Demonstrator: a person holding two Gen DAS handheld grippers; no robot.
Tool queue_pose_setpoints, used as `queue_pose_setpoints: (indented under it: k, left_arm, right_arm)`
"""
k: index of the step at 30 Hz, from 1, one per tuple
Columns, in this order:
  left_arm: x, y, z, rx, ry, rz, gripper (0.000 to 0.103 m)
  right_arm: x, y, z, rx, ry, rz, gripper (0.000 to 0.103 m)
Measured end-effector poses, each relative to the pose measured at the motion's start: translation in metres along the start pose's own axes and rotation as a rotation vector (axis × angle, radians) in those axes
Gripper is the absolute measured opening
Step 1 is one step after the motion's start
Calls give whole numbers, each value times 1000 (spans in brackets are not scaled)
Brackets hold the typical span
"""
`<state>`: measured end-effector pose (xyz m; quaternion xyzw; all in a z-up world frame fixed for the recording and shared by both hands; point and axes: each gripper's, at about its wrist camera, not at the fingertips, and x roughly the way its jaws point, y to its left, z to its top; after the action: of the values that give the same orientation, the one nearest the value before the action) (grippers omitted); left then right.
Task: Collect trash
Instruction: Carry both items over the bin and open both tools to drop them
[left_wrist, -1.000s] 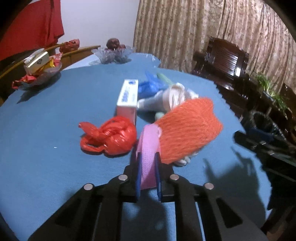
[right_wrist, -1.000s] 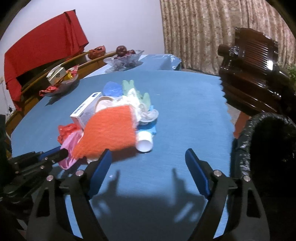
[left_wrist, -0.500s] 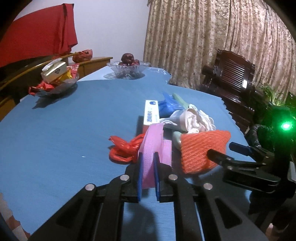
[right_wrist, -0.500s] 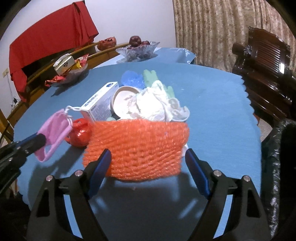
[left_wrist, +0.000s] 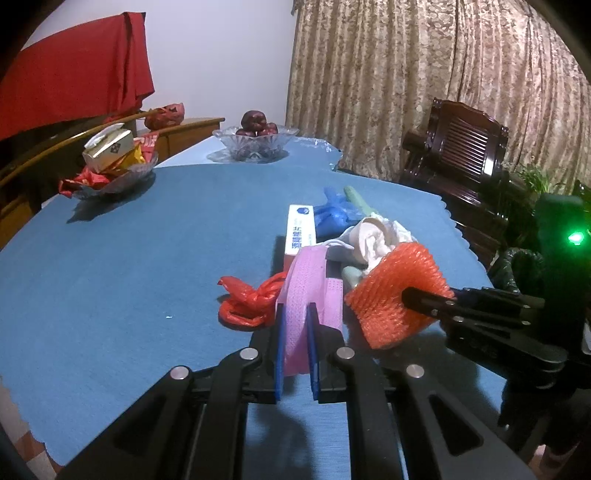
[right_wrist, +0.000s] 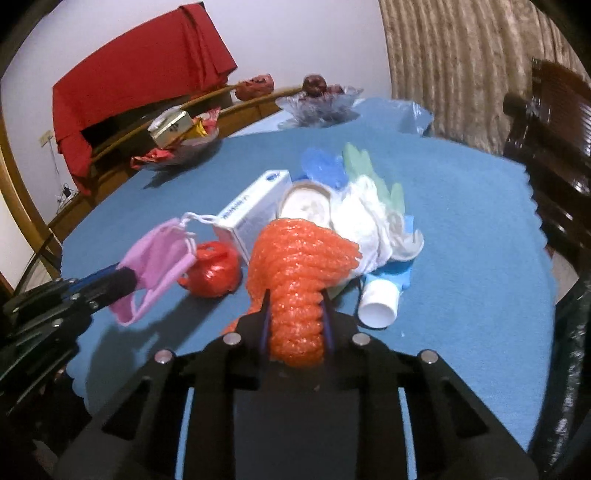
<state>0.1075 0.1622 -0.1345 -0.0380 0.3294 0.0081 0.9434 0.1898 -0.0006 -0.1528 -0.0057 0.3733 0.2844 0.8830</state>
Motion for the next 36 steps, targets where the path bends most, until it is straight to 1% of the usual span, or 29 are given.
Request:
queue_pose_setpoints:
  k: [4, 10, 18, 23, 29, 36]
  left_arm:
    - [-7, -7, 6, 5, -18, -6, 11]
    - [-20, -28, 15, 21, -43, -30, 11]
    - [-36, -77, 25, 62, -69, -117, 11]
    - [-38, -115, 31, 101, -75, -192, 11]
    - [-36, -172, 38, 167, -83, -296, 11]
    - [-25, -234, 33, 224, -53, -394, 11]
  right_arm:
    - [-32, -2, 3, 6, -48, -1, 22]
    - [-82, -14, 4, 23, -118, -29, 23]
    - [-151, -54, -1, 114, -202, -88, 23]
    - [-191, -87, -12, 154, -241, -186, 23]
    - [-225, -126, -35, 206, -244, -310, 23]
    - [-255, -174, -69, 279, -234, -438, 23]
